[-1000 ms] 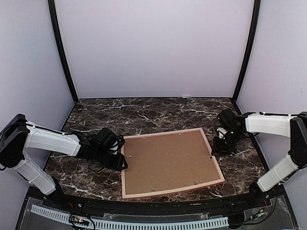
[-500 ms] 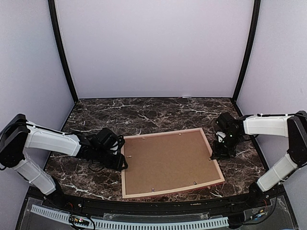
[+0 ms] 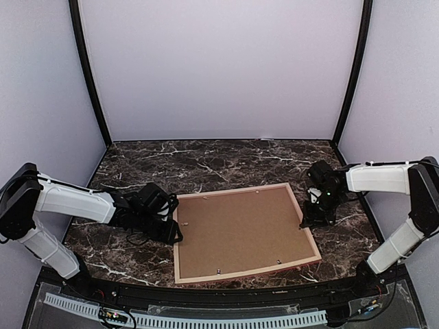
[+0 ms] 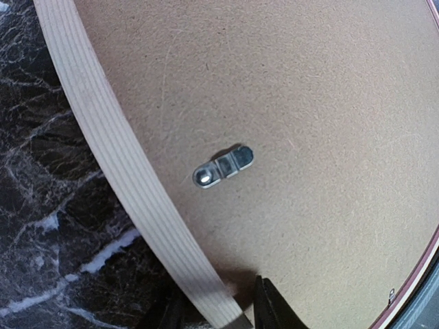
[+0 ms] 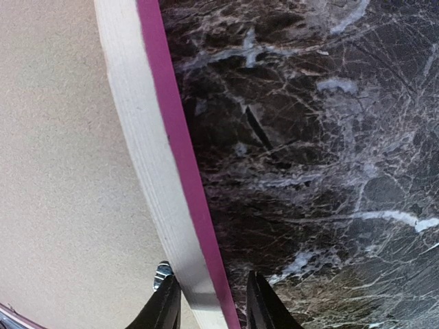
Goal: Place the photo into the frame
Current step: Press the fastener onto the backboard.
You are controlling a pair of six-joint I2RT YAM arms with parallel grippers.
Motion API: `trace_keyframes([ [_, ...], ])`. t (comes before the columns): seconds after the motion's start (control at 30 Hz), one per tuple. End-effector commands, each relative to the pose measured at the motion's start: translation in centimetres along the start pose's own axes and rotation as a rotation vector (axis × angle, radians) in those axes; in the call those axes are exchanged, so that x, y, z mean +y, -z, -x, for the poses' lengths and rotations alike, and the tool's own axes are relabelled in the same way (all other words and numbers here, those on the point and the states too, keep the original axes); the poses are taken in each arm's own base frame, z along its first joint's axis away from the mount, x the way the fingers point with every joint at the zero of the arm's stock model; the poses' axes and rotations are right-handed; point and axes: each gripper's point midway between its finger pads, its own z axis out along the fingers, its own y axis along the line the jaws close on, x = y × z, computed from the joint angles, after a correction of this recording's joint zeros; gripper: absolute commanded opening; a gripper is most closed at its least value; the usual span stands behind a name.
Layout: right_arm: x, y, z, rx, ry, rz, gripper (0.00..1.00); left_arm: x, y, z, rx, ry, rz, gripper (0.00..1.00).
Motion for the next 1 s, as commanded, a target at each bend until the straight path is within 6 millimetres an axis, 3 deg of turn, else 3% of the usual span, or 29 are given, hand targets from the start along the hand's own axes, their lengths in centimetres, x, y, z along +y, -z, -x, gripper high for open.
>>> trace_keyframes([
  [0.0,-0.4,-0.7,0.2,-0.004,0.004,-0.055,0.33,-0.2,-0.1,0.1,0.005,-0.017,0.005,0.36],
  [0.63,3.0,-0.4,1.0,-0.034,0.078,0.041,0.37,-0.3,-0.4,0.1,0.014,-0.024,0.005,0.36],
  [0.97,3.5,-0.9,-0.2,0.003,0.119,0.047,0.39,-0.5,-0.4,0.2,0.011,-0.027,0.002,0.36],
])
